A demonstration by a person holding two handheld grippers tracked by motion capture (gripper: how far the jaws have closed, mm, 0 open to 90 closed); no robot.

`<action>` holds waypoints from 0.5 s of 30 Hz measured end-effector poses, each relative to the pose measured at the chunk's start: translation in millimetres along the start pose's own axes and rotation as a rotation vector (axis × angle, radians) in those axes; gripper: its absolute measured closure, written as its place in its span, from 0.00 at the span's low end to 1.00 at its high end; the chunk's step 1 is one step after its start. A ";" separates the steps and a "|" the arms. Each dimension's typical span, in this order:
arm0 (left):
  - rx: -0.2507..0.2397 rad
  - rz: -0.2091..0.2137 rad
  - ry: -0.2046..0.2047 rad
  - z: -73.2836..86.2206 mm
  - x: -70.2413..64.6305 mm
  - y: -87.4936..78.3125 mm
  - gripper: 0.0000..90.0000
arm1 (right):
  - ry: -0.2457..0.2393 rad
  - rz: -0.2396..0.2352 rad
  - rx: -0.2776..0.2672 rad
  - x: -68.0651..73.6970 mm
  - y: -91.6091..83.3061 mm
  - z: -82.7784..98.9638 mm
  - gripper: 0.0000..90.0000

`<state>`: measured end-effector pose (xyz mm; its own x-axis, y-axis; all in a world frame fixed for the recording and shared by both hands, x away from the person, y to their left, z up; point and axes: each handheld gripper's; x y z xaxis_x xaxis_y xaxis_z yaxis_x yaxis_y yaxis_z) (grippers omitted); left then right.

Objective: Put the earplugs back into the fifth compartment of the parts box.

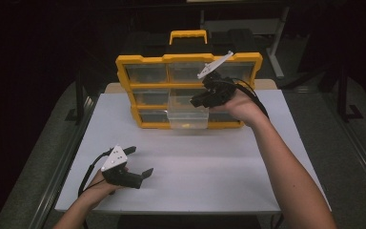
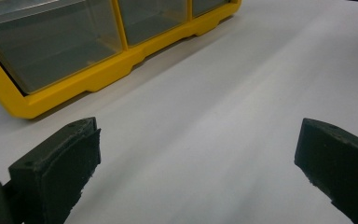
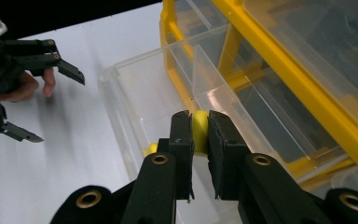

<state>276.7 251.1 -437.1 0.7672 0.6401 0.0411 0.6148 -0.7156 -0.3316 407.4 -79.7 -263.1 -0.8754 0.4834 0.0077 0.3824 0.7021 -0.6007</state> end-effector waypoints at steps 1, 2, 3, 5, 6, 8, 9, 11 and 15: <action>0.000 0.001 0.001 0.1 0.0 0.0 0.00 | -0.001 -0.005 0.005 -0.8 3.3 0.2 0.87; 0.000 0.001 0.001 0.1 0.1 0.0 0.00 | 0.000 -0.008 0.012 -1.1 5.8 0.4 0.86; 0.000 0.001 0.002 0.2 0.1 0.0 0.00 | -0.001 -0.010 0.017 -1.3 7.5 0.6 0.83; 0.000 0.001 0.002 0.1 0.1 -0.4 0.00 | 0.004 -0.010 0.023 -1.3 10.9 1.4 0.78; -0.001 0.001 0.002 0.1 0.1 -0.5 0.00 | 0.005 -0.008 0.023 -1.4 11.4 1.6 0.77; -0.002 0.000 0.001 -0.1 0.1 -0.6 0.00 | 0.003 -0.005 0.016 -1.5 10.7 1.2 0.77; -0.001 -0.001 0.001 -0.1 0.1 -0.5 0.00 | 0.006 -0.004 0.012 -1.4 9.4 0.8 0.78; -0.001 0.000 0.002 -0.2 -0.2 -0.3 0.00 | 0.007 -0.001 0.003 -1.2 6.4 0.2 0.83; 0.000 0.002 0.005 -0.4 -0.5 0.0 0.00 | 0.016 -0.012 -0.008 -0.5 0.7 -0.1 0.89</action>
Point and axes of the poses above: each handheld gripper's, and its own axes: y roughly forward along the jaws, z roughly out of its underside, x roughly to its left, and after that the axes turned 7 degrees about -x, right-handed
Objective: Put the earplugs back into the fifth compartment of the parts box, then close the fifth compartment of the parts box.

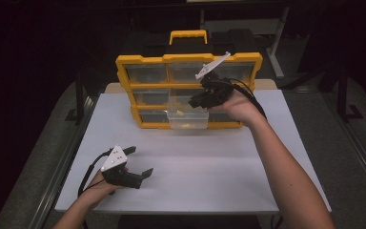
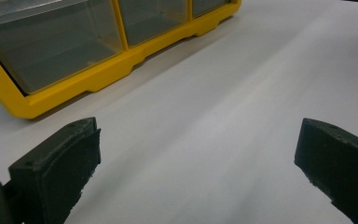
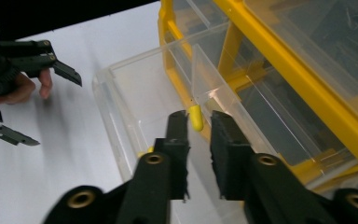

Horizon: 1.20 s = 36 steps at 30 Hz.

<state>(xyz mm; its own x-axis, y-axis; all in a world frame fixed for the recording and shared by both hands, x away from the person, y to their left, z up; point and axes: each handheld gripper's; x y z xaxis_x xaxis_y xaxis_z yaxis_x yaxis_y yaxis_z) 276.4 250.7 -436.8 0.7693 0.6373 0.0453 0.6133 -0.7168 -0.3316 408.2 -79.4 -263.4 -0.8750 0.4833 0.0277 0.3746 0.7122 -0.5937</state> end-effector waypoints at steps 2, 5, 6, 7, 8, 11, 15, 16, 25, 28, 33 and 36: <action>0.002 0.001 -0.002 0.1 -1.0 0.4 0.00 | 0.009 -0.033 -0.011 1.9 -4.4 0.0 0.98; 0.000 0.000 0.000 -0.2 -1.5 0.1 0.00 | 0.006 -0.060 -0.017 6.1 -7.4 -0.4 0.98; -0.001 -0.001 -0.001 -0.1 -1.6 -0.2 0.00 | 0.001 -0.065 -0.021 7.6 -8.1 -0.2 0.98; -0.001 -0.003 -0.002 0.1 -1.5 -0.4 0.00 | 0.002 -0.071 -0.024 9.2 -8.8 0.0 0.98; 0.000 -0.003 0.000 0.3 -1.1 -0.6 0.00 | 0.004 -0.079 -0.027 10.9 -9.2 0.4 0.98; 0.000 -0.005 -0.001 0.2 -0.3 -1.5 0.00 | -0.004 -0.094 -0.029 14.6 -8.9 2.6 0.98; -0.001 -0.006 -0.002 0.2 -0.1 -1.5 0.00 | -0.009 -0.117 -0.025 20.6 -7.0 7.6 0.98; -0.002 -0.006 -0.002 0.1 -0.1 -1.5 0.00 | -0.005 -0.120 -0.023 22.3 -6.1 9.2 0.98; -0.001 -0.008 -0.005 0.2 0.1 -1.4 0.00 | -0.004 -0.148 -0.006 27.4 4.2 22.9 0.99; 0.000 -0.007 -0.004 0.3 0.0 -1.3 0.00 | -0.007 -0.147 -0.006 28.2 5.0 23.1 0.99; 0.001 -0.007 -0.003 0.4 0.0 -1.2 0.00 | -0.016 -0.136 -0.016 26.7 5.4 22.1 0.99; 0.001 -0.006 -0.003 0.4 0.0 -1.2 0.00 | -0.009 -0.124 -0.019 24.8 5.7 21.4 0.99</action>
Point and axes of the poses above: each handheld gripper's, and its own axes: y roughly forward along the jaws, z roughly out of its underside, x roughly to its left, and after that the axes turned 7 degrees about -x, right-handed
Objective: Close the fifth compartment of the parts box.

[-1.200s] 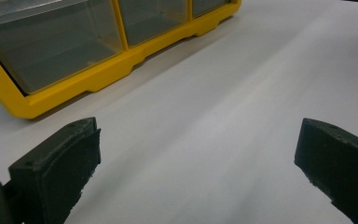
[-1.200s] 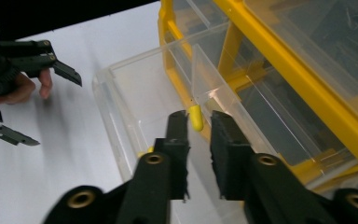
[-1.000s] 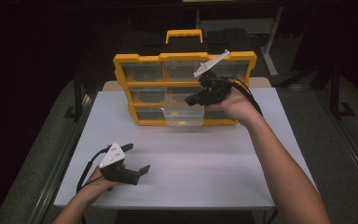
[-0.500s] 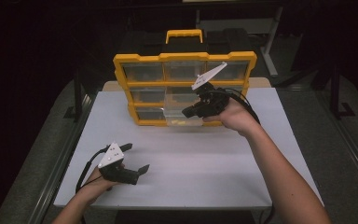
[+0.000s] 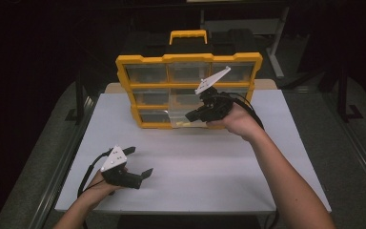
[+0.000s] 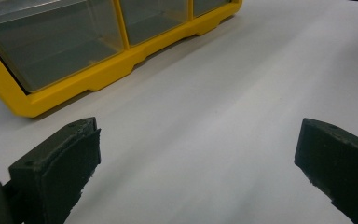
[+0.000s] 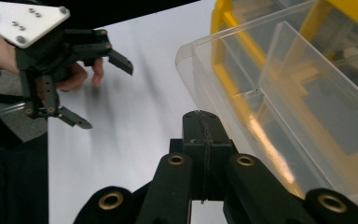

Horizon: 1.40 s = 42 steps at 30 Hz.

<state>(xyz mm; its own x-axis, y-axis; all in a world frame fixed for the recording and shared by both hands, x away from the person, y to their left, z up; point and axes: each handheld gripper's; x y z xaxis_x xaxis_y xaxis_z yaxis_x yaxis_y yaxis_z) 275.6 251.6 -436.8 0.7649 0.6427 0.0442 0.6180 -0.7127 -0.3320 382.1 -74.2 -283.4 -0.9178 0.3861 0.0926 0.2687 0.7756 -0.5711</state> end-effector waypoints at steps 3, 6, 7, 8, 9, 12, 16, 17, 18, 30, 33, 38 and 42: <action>0.000 -0.001 0.000 0.0 0.1 0.0 0.00 | 0.004 0.011 -0.002 -2.5 0.5 -1.4 0.99; -0.001 0.000 -0.001 0.1 0.2 0.1 0.00 | 0.001 0.019 -0.008 -5.3 0.8 -3.2 0.99; -0.001 0.000 -0.002 0.1 0.2 0.2 0.00 | 0.000 0.023 -0.008 -6.4 1.1 -3.8 0.99; -0.001 0.000 -0.002 0.2 0.2 0.2 0.00 | 0.003 0.024 -0.009 -7.3 1.4 -4.3 0.99; 0.000 0.001 -0.001 0.2 0.2 0.2 0.00 | 0.007 0.026 -0.010 -8.2 1.7 -4.9 0.99; 0.000 0.001 -0.001 0.3 0.3 0.3 0.00 | 0.006 0.034 -0.013 -11.5 2.3 -6.8 0.99; -0.002 0.000 -0.002 0.2 0.4 0.1 0.00 | 0.012 0.049 -0.010 -14.9 3.8 -9.6 0.99; -0.002 0.001 -0.002 0.2 0.4 0.1 0.00 | 0.011 0.052 -0.010 -16.1 4.3 -10.1 0.99; -0.002 0.001 -0.002 0.2 0.4 0.0 0.00 | 0.009 0.055 -0.010 -17.0 4.7 -10.5 0.99; 0.000 0.001 -0.001 0.4 0.8 -0.2 0.00 | 0.021 0.077 -0.020 -24.4 8.4 -13.0 0.99; -0.001 0.001 -0.001 0.4 0.7 0.0 0.00 | 0.024 0.084 -0.022 -24.9 8.7 -13.0 0.99; -0.001 0.002 0.000 0.3 0.5 0.1 0.00 | 0.026 0.090 -0.024 -27.5 9.6 -13.6 0.99; 0.000 0.001 -0.001 0.4 0.8 -0.1 0.00 | 0.028 0.098 -0.027 -29.7 10.5 -14.1 0.99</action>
Point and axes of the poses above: each handheld gripper's, and its own axes: y roughly forward along the jaws, z roughly out of its underside, x roughly to its left, and after that the axes turned 7 degrees about -x, right-handed
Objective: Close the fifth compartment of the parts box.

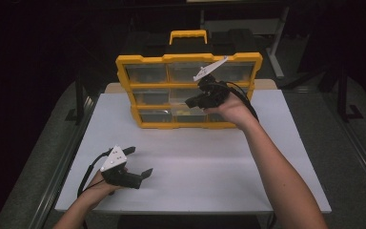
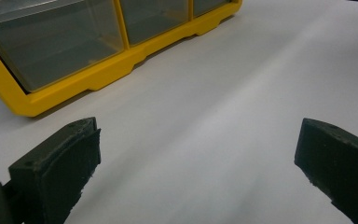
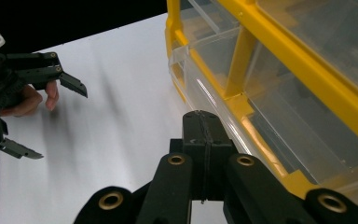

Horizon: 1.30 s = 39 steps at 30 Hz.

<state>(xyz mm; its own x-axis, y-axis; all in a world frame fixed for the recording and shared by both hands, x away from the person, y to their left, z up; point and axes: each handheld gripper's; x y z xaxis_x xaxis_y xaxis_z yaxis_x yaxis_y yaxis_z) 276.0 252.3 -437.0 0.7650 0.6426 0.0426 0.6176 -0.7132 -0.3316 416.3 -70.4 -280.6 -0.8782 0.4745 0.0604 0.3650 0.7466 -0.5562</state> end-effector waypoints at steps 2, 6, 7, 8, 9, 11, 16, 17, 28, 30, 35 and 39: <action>-0.001 0.000 0.000 0.0 -0.1 0.0 0.00 | 0.001 0.006 -0.002 -1.4 0.5 -0.3 0.99; -0.002 0.001 -0.001 0.0 -0.2 0.1 0.00 | 0.004 0.018 -0.002 -4.0 1.7 -1.2 0.99; -0.002 0.002 -0.001 0.0 -0.3 0.2 0.00 | 0.003 0.022 -0.002 -4.6 2.2 -1.6 0.99; -0.002 0.002 -0.001 0.0 -0.3 0.2 0.00 | 0.002 0.026 -0.001 -5.1 2.6 -2.2 0.99; -0.002 0.002 -0.002 0.0 -0.3 0.2 0.00 | 0.001 0.029 -0.003 -6.0 3.1 -2.7 0.99; -0.002 0.002 -0.001 0.0 -0.3 0.2 0.00 | 0.000 0.032 -0.004 -6.9 3.4 -3.2 0.99; -0.002 0.002 0.000 -0.1 0.0 0.0 0.00 | 0.009 0.061 -0.009 -11.0 6.6 -5.7 0.99; -0.002 0.001 -0.001 -0.1 0.0 0.0 0.00 | 0.008 0.064 -0.010 -12.0 7.1 -6.0 0.99; -0.002 0.001 -0.005 -0.2 0.2 0.8 0.00 | 0.031 0.104 -0.035 -20.6 10.0 -7.7 0.99; -0.002 0.001 -0.006 -0.7 0.3 1.1 0.00 | 0.026 0.116 -0.037 -21.2 10.7 -7.7 0.99; -0.001 0.002 -0.009 -1.5 0.1 2.6 0.00 | 0.023 0.136 -0.041 -22.3 12.0 -7.4 0.99; 0.002 0.003 -0.007 -1.7 0.3 3.8 0.00 | 0.026 0.137 -0.043 -22.2 11.6 -6.7 0.99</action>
<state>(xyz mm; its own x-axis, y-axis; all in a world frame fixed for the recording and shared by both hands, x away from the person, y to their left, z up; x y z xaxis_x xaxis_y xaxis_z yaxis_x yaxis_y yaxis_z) 278.9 249.3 -436.6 0.7656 0.6424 0.0349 0.6148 -0.7145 -0.3340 442.1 -69.2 -282.9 -0.8108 0.5853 0.0081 0.4946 0.6925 -0.5251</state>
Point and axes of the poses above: each handheld gripper's, and its own axes: y roughly forward along the jaws, z roughly out of its underside, x roughly to its left, and after that the axes turned 7 degrees about -x, right-handed
